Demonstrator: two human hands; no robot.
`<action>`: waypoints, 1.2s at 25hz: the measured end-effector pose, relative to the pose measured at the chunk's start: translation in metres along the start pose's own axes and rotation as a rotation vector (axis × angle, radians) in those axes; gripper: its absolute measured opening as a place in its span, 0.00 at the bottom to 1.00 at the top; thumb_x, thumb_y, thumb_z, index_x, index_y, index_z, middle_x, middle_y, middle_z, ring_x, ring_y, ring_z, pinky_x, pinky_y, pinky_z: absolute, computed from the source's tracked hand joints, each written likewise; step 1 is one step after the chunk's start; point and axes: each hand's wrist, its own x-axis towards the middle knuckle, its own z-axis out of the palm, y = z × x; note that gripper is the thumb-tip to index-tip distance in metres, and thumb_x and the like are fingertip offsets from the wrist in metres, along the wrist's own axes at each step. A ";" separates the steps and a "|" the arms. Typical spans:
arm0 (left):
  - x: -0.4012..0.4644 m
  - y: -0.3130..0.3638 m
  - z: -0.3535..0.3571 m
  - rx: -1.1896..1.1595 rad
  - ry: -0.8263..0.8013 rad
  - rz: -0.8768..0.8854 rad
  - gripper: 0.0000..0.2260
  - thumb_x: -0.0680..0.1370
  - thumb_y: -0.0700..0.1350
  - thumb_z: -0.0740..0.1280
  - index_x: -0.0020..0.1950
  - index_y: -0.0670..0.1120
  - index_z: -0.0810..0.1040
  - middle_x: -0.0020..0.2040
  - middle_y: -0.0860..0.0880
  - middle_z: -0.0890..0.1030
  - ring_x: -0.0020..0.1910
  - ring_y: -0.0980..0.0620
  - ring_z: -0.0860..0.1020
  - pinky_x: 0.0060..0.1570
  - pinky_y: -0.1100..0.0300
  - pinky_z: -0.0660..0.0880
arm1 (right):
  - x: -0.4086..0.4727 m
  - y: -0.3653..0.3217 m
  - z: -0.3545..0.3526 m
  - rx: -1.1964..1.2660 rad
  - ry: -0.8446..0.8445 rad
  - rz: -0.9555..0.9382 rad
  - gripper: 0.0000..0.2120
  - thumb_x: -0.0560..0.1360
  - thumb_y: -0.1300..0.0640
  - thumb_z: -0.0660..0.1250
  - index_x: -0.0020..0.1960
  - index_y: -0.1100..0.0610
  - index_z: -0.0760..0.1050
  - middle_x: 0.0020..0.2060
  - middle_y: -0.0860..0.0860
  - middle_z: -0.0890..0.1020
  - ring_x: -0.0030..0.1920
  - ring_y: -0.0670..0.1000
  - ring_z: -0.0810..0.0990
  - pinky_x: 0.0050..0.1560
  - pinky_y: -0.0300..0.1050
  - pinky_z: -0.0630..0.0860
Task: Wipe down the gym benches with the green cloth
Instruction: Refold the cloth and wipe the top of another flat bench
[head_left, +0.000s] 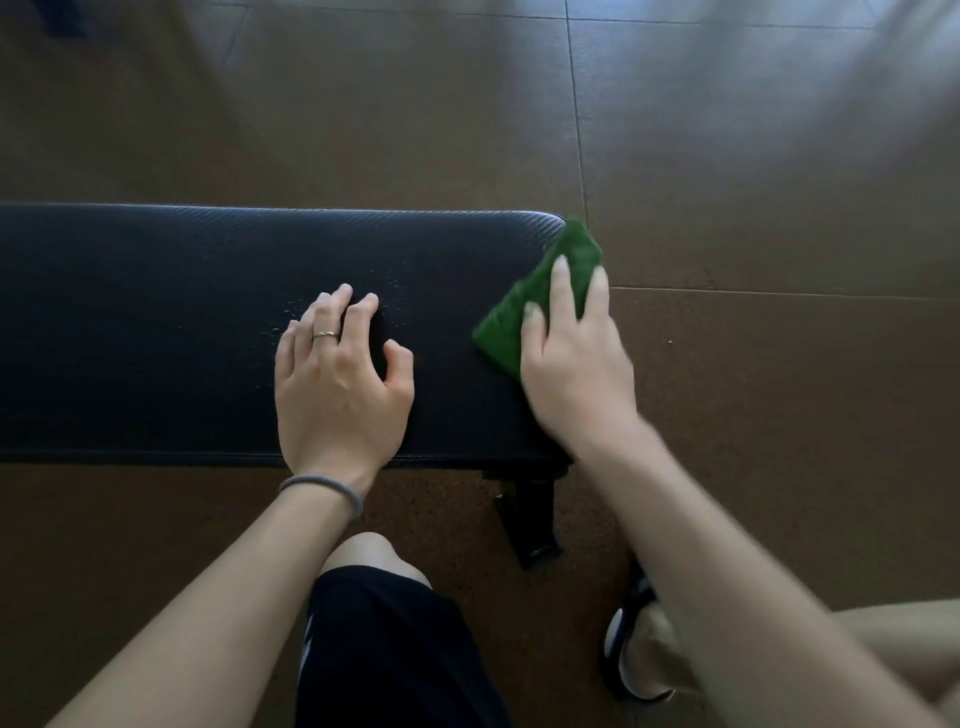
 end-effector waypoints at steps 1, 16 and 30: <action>0.000 0.000 0.000 -0.001 0.003 -0.003 0.24 0.81 0.54 0.55 0.74 0.48 0.74 0.77 0.46 0.71 0.78 0.46 0.66 0.80 0.47 0.58 | -0.032 0.007 0.008 -0.015 -0.011 -0.015 0.29 0.86 0.43 0.47 0.85 0.48 0.47 0.84 0.56 0.44 0.80 0.61 0.58 0.74 0.56 0.64; 0.013 -0.040 -0.026 -0.113 0.073 0.061 0.18 0.82 0.49 0.56 0.65 0.43 0.78 0.63 0.42 0.79 0.63 0.42 0.77 0.65 0.46 0.72 | -0.072 -0.003 0.030 -0.447 -0.023 -0.518 0.29 0.86 0.43 0.45 0.84 0.54 0.56 0.83 0.54 0.56 0.83 0.61 0.50 0.82 0.61 0.48; 0.015 -0.082 -0.027 -0.059 0.114 -0.093 0.11 0.82 0.46 0.56 0.54 0.46 0.76 0.56 0.45 0.77 0.56 0.42 0.75 0.57 0.45 0.72 | -0.056 -0.051 0.048 -0.501 -0.135 -0.775 0.32 0.85 0.40 0.45 0.84 0.56 0.53 0.83 0.55 0.54 0.83 0.60 0.48 0.82 0.60 0.49</action>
